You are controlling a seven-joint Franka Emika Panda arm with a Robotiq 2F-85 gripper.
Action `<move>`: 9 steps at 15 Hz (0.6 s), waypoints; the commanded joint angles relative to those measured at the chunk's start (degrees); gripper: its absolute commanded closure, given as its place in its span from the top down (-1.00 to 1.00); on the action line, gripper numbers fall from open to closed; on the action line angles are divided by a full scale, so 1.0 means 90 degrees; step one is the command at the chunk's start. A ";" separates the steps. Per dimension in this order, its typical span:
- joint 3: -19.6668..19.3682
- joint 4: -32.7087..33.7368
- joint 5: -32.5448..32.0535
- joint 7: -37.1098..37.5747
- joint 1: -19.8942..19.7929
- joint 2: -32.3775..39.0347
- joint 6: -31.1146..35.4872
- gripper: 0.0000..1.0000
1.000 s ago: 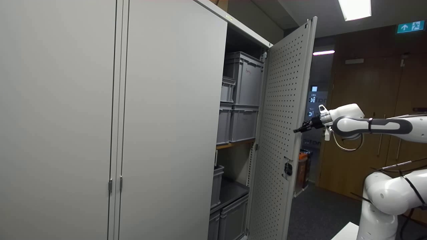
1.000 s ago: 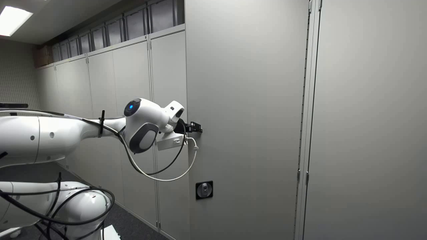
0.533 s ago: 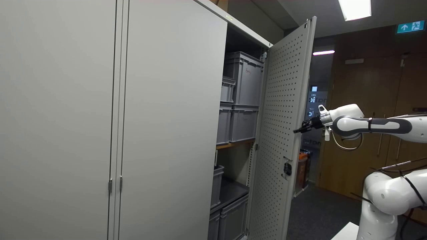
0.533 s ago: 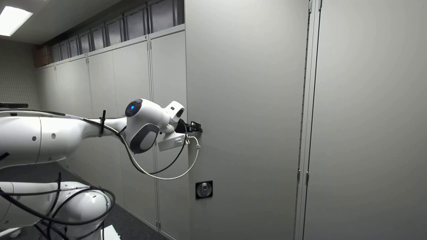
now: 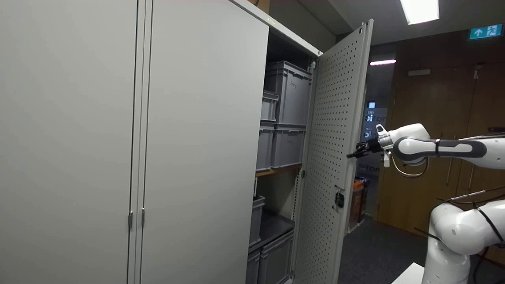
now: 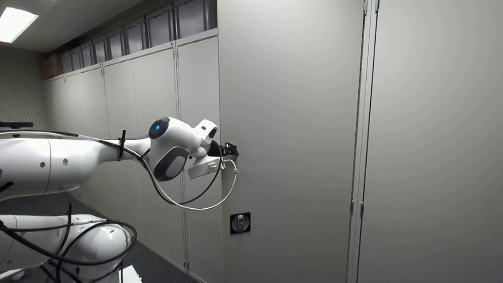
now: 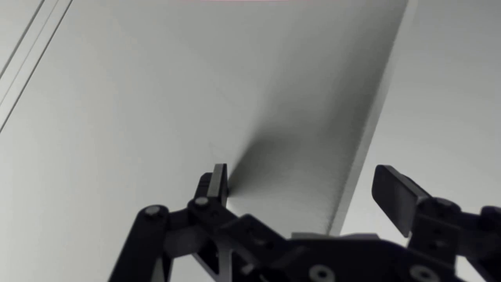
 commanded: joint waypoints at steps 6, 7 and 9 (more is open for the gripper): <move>-0.0159 0.0209 0.0381 -0.0804 0.0400 -0.0045 -0.0167 1.00; -0.0159 0.0212 0.0394 -0.0843 0.0402 -0.0039 -0.0163 1.00; -0.0178 0.0222 0.0417 -0.0911 0.0427 -0.0038 -0.0164 1.00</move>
